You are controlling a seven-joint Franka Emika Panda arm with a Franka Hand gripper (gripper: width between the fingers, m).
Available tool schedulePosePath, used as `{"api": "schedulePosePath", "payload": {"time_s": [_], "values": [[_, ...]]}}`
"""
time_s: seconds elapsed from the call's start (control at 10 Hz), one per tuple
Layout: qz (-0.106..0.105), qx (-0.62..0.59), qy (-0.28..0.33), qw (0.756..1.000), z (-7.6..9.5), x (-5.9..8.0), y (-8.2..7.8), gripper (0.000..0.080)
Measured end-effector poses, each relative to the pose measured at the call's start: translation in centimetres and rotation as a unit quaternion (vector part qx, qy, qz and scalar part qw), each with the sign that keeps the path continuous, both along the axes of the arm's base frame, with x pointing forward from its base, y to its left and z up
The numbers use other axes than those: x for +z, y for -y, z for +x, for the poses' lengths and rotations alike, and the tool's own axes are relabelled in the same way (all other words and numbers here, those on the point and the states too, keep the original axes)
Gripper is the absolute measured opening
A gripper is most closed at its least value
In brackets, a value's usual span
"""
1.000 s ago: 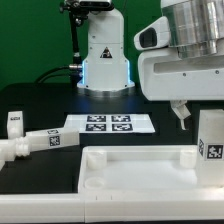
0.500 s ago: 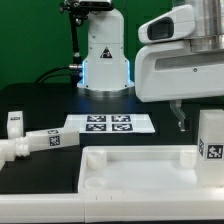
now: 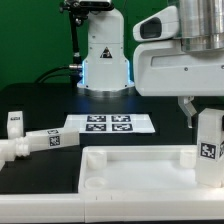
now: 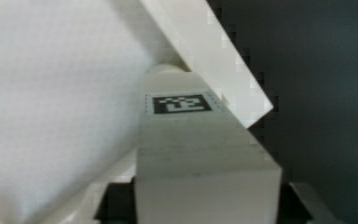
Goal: Assemble desk
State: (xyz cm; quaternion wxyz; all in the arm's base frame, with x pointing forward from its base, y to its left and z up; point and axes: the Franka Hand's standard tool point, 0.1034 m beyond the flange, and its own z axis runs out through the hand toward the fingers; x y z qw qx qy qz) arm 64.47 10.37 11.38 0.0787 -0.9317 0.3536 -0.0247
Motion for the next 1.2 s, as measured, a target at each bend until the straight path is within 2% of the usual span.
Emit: {"api": "schedulePosePath", "payload": {"time_s": [0.1, 0.3, 0.5, 0.6, 0.7, 0.8, 0.9, 1.0, 1.1, 1.2], "values": [[0.016, -0.101, -0.013, 0.995, -0.20, -0.12, 0.19, 0.0298], [0.065, -0.288, -0.045, 0.954, -0.40, -0.32, 0.06, 0.0296], [0.073, -0.349, -0.058, 0.932, -0.47, -0.34, -0.11, 0.0296], [0.074, -0.363, -0.060, 0.927, -0.46, -0.35, -0.09, 0.0296], [0.064, -0.304, -0.056, 0.949, -0.59, -0.36, -0.06, 0.0296], [0.050, -0.227, -0.055, 0.971, -0.67, -0.37, -0.07, 0.0381], [0.044, -0.151, -0.031, 0.987, -0.32, -0.47, 0.35, 0.0569], [0.030, -0.065, -0.020, 0.997, -0.44, -0.62, 0.26, 0.0569], [0.015, 0.000, -0.018, 1.000, -0.62, -0.54, -0.23, 0.0628], [0.012, 0.035, -0.012, 0.999, -0.57, -0.56, 0.04, 0.0643]]}}
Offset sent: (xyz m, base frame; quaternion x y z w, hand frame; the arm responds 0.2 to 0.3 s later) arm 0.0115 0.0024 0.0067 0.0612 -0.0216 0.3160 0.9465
